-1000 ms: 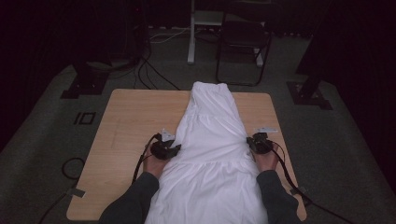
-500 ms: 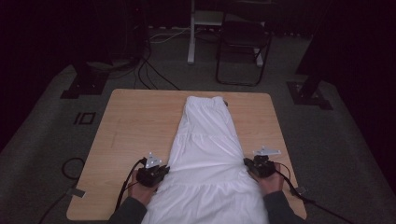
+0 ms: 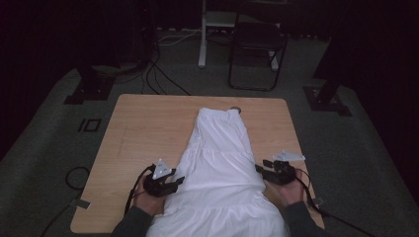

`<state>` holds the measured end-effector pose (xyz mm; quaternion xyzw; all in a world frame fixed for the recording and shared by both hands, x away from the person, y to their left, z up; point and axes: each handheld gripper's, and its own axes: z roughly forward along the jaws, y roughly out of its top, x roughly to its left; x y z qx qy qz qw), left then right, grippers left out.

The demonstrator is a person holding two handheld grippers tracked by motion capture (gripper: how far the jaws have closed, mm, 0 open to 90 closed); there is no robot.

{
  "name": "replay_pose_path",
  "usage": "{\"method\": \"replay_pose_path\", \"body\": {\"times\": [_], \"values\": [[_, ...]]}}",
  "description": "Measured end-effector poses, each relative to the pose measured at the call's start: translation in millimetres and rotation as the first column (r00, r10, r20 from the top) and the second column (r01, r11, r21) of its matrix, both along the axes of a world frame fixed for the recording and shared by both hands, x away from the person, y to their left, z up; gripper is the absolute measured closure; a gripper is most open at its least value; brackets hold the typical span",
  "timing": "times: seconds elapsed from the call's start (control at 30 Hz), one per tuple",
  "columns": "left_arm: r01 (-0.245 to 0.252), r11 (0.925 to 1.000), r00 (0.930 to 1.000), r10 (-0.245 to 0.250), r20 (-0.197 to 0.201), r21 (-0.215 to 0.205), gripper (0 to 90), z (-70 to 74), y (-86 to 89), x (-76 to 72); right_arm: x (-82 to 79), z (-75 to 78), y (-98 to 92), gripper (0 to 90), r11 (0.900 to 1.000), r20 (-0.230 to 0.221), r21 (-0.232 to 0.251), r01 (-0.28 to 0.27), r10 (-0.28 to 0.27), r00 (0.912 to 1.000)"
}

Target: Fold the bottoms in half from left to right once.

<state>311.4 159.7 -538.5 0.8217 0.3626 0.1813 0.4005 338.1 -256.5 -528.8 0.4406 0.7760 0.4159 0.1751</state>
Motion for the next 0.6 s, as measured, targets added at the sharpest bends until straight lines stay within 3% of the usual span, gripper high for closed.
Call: {"method": "replay_pose_path", "body": {"times": [0.13,0.23,0.37,0.4,0.47,0.5,0.53,0.57,0.6], "values": [[-0.004,0.9998,0.9993,0.004,-0.037,0.019,49.7,-9.5,-15.7,20.3,48.5,4.5,18.5,54.4,0.999,-0.010,0.031,-0.021,0.021,0.9997],[-0.004,0.9997,0.9990,0.005,-0.044,0.023,48.9,-17.3,-22.6,18.7,81.5,-1.6,33.1,51.9,1.000,-0.038,0.024,-0.005,0.006,0.9992],[-0.008,0.9999,0.9985,0.009,-0.055,0.011,46.4,-21.6,-19.9,16.7,109.6,-13.0,45.9,48.9,0.999,-0.081,0.042,0.001,0.002,0.9967],[-0.010,0.9999,0.9982,0.010,-0.058,0.005,45.8,-22.0,-18.9,16.7,112.4,-14.6,48.5,52.7,0.999,-0.085,0.048,-0.005,0.009,0.9963],[-0.015,0.9999,0.9980,0.015,-0.061,0.000,45.2,-23.3,-18.5,15.6,116.3,-16.0,52.2,76.9,0.999,-0.119,0.032,-0.043,0.046,0.9918],[-0.014,0.9999,0.9979,0.014,-0.064,0.000,45.0,-23.9,-18.4,15.3,116.3,-13.0,54.7,88.4,0.999,-0.107,-0.036,-0.038,0.034,0.9937],[-0.014,0.9999,0.9976,0.014,-0.067,0.000,45.0,-24.5,-18.8,14.8,114.1,-6.8,54.6,89.5,0.996,-0.041,-0.093,-0.002,-0.002,0.9992],[-0.013,0.9999,0.9979,0.013,-0.064,0.004,45.0,-24.6,-19.0,14.3,112.0,2.1,51.4,89.8,0.996,0.013,-0.083,0.038,-0.037,0.9992],[-0.012,0.9999,0.9978,0.012,-0.066,0.003,45.0,-24.6,-19.4,14.0,110.2,11.4,46.3,89.9,0.996,0.056,-0.040,0.078,-0.076,0.9956]]}}
